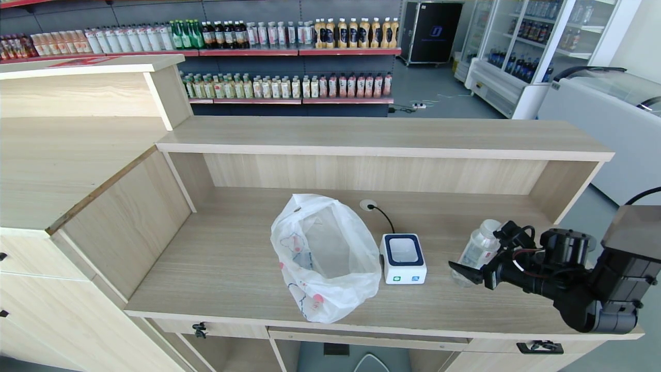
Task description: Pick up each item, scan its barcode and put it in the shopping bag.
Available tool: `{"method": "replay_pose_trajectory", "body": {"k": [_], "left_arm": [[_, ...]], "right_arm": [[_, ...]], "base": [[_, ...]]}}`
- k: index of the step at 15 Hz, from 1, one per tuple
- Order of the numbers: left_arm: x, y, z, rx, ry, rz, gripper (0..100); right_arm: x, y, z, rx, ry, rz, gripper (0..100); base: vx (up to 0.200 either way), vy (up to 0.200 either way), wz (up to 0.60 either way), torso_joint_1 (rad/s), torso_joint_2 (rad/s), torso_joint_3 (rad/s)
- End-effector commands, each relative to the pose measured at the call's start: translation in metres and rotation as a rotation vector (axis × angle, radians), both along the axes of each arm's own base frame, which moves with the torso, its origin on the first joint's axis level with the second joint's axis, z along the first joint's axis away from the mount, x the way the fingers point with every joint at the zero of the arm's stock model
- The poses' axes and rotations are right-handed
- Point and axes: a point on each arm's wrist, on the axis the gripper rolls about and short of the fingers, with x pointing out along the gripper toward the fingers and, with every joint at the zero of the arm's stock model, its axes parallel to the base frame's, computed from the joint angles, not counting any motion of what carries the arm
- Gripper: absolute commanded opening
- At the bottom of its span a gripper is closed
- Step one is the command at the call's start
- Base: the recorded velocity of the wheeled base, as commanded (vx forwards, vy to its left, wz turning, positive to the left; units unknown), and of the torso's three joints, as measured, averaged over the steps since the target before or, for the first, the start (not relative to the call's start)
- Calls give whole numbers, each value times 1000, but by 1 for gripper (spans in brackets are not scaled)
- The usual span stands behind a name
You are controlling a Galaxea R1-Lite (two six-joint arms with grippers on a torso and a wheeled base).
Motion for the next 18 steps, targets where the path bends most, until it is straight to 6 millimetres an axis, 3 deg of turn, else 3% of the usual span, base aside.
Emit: {"method": "replay_pose_trajectory", "body": {"k": [1, 9, 10, 18], "left_arm": [[0, 0, 0, 0, 0, 0, 100], [0, 0, 0, 0, 0, 1, 100], [0, 0, 0, 0, 0, 1, 100], [0, 0, 0, 0, 0, 1, 100]], "right_arm": [[2, 4, -2, 0, 2, 13, 100], [10, 12, -7, 8, -21, 32, 100], [10, 12, -6, 14, -28, 31, 0], [10, 6, -2, 54, -11, -4, 0]], "base": [[0, 0, 0, 0, 0, 0], [0, 0, 0, 0, 0, 0], [0, 0, 0, 0, 0, 0], [0, 0, 0, 0, 0, 0]]}}
